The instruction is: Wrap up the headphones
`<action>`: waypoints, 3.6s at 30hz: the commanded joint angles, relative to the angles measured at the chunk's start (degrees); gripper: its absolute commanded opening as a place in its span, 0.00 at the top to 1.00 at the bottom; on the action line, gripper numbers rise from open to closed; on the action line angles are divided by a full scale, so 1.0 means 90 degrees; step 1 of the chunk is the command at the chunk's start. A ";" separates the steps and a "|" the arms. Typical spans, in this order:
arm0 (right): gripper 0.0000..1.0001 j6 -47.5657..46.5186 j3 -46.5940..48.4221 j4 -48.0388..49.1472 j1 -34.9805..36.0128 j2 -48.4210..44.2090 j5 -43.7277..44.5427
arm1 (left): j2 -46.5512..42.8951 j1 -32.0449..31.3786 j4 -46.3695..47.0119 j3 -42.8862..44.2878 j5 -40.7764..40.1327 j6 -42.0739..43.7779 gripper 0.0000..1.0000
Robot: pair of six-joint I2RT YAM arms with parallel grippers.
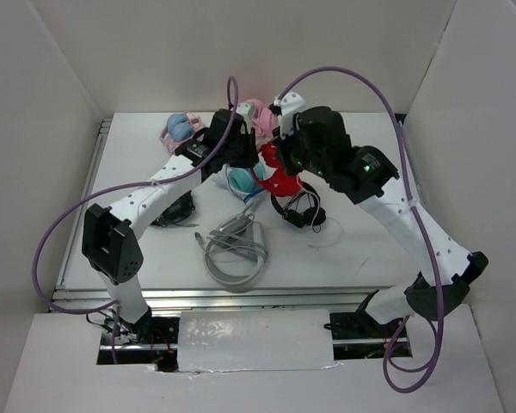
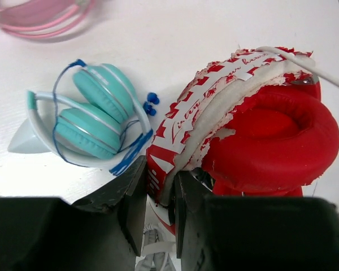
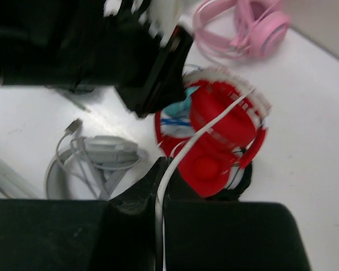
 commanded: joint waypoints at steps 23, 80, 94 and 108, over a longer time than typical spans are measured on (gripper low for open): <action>0.97 0.1792 -0.5519 0.3329 0.0995 -0.2546 -0.0474 | -0.1128 0.1354 0.1633 -0.0299 0.1817 -0.1974 1.00; 1.00 0.1646 -0.7817 0.7844 -0.3399 -0.1325 -0.2739 | -0.2241 0.1998 0.1251 0.0825 0.5421 -0.1146 1.00; 1.00 0.0494 -0.3911 0.5489 -0.4210 -0.0163 -0.2718 | -0.3267 0.0682 0.1145 -0.2173 0.4154 0.1102 1.00; 1.00 -0.0054 -0.2787 0.4201 -0.3303 -0.0309 -0.2582 | -0.2613 -0.0414 0.0637 -0.2722 0.1342 0.1444 1.00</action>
